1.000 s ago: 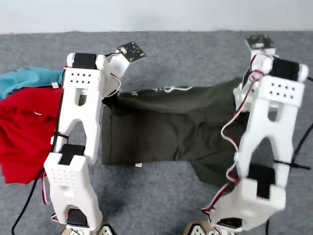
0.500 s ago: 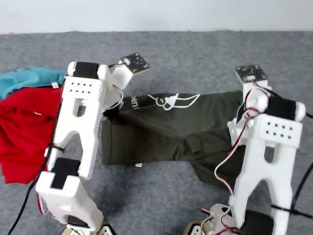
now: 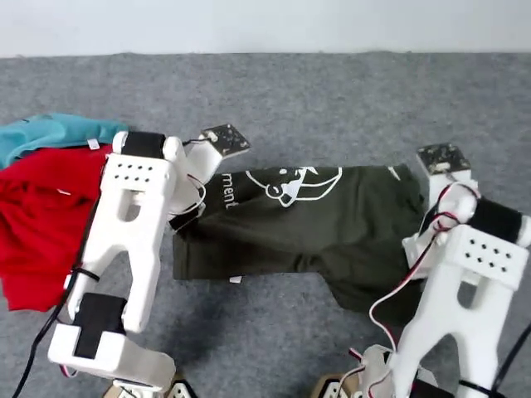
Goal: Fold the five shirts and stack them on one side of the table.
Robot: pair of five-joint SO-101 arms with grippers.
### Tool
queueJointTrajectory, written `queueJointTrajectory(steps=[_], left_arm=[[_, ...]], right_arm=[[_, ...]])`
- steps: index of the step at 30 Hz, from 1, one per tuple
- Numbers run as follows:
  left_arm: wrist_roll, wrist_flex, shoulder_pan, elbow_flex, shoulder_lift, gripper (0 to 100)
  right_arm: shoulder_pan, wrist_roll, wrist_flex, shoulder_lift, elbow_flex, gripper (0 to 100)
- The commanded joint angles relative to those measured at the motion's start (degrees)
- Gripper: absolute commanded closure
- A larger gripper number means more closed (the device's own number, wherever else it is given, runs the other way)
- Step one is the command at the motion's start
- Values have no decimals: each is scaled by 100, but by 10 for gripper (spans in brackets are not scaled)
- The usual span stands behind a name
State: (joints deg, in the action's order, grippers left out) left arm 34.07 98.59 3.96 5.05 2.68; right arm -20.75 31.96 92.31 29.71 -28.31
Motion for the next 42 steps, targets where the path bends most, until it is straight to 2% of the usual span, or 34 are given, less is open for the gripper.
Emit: queueJointTrajectory(steps=[1,11,21,26,42], left_arm=[[132,-35,53,22,-264,987],[659,-35,18,31,-246,987],[659,-316,53,497,-202,987],[659,-237,35,488,-202,987],[651,-229,53,523,-149,987]], right_arm=[[-75,193,-268,251,-404,989],[-75,519,-462,1226,-1618,989],[-110,571,-804,2211,-2629,989],[-400,580,-831,2273,-2629,989],[-690,580,-831,2264,-2664,989]])
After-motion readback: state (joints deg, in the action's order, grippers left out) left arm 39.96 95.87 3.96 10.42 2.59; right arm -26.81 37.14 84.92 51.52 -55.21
